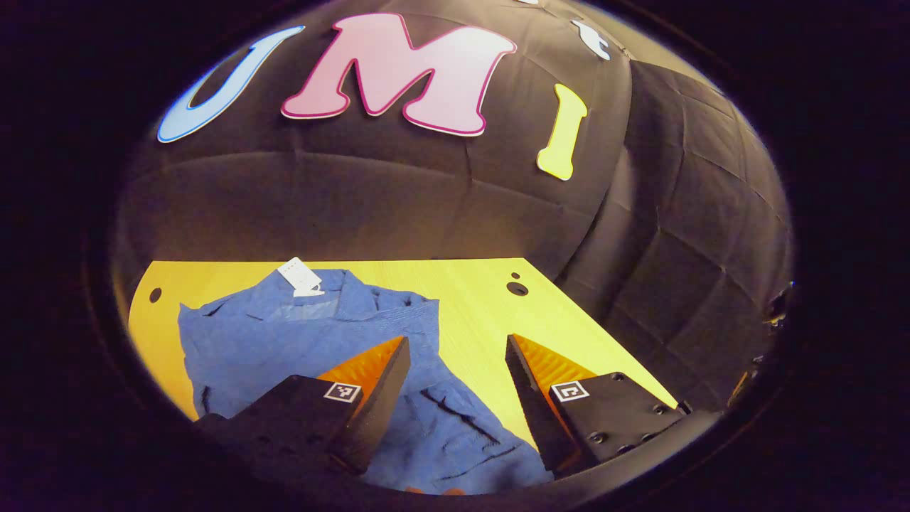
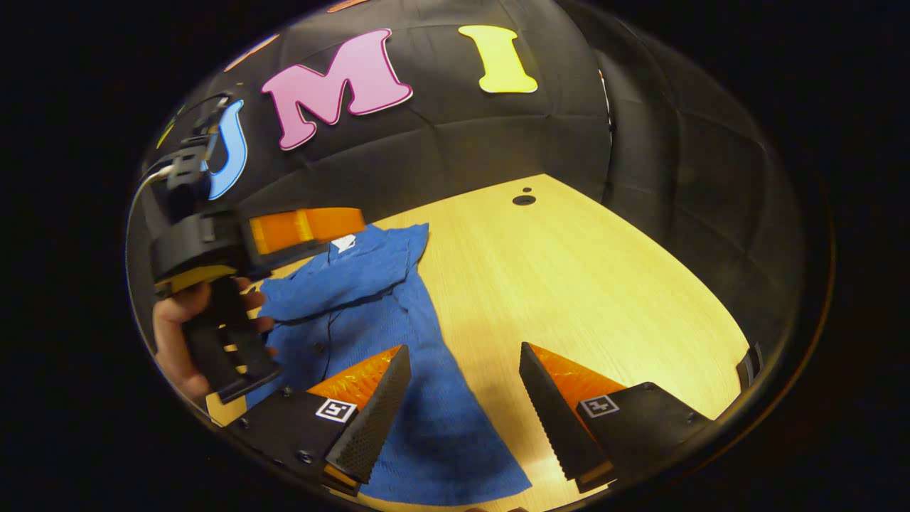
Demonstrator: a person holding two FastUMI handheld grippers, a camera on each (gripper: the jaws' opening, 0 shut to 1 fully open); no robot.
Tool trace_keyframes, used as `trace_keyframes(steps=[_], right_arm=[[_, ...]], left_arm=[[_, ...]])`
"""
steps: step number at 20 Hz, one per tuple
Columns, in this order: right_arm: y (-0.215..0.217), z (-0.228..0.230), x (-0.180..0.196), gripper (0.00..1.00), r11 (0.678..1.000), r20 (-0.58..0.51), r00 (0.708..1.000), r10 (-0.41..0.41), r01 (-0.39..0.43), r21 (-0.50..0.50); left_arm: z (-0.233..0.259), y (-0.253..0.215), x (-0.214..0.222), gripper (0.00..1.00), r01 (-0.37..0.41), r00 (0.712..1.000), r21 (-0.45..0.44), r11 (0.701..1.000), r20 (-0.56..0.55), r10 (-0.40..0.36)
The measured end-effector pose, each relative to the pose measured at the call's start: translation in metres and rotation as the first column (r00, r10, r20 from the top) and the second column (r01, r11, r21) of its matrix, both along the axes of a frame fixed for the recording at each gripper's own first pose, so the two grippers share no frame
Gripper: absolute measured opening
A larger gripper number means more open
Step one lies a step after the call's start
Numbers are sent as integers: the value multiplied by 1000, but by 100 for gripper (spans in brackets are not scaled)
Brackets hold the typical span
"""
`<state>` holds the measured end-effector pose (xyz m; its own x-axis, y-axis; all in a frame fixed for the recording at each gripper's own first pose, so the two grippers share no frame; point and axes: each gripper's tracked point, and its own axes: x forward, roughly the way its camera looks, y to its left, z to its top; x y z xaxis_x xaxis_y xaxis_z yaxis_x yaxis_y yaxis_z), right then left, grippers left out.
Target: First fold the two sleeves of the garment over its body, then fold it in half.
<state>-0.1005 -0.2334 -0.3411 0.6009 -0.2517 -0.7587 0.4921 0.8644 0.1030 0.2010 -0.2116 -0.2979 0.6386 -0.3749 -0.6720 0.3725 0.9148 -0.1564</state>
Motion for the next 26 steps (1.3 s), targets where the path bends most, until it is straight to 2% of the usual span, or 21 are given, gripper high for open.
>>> trace_keyframes(steps=[3,6,9,12,15,17,18,20,22,23,24,25,26], right_arm=[[15,-6,-27,98,1000,-65,998,21,-21,-9],[36,-13,-61,99,999,-134,990,40,-39,5],[47,-29,-96,98,996,-241,967,81,-86,-8],[53,-41,-113,99,997,-291,954,73,-71,20],[52,-49,-130,99,999,-343,938,53,-46,29],[54,-53,-137,99,998,-368,928,55,-42,43],[52,-55,-138,99,998,-375,925,55,-43,39],[53,-58,-143,99,997,-395,916,72,-64,34],[52,-60,-141,99,995,-402,910,102,-103,18],[53,-58,-140,99,993,-399,910,112,-115,18],[54,-59,-141,87,993,-411,904,117,-117,26],[55,-60,-139,97,993,-411,904,121,-115,40],[57,-60,-136,80,993,-412,903,118,-108,49]], left_arm=[[26,70,-72,80,-59,998,27,998,-19,59],[20,143,-146,80,-114,984,71,991,-129,122],[-9,225,-210,80,-180,951,211,961,-212,225],[-43,265,-261,79,-240,907,284,928,-276,318],[-77,285,-295,79,-291,854,340,894,-330,403],[-90,287,-305,79,-288,838,388,875,-340,427],[-88,290,-304,79,-275,856,401,874,-312,413],[-88,290,-304,79,-243,866,426,872,-308,393],[-88,283,-301,79,-251,862,427,869,-309,401],[-89,275,-300,79,-253,861,409,877,-318,397],[-88,273,-300,78,-253,862,412,876,-314,397],[-89,269,-299,74,-249,862,409,878,-319,394],[-91,267,-300,72,-246,863,404,881,-322,389]])
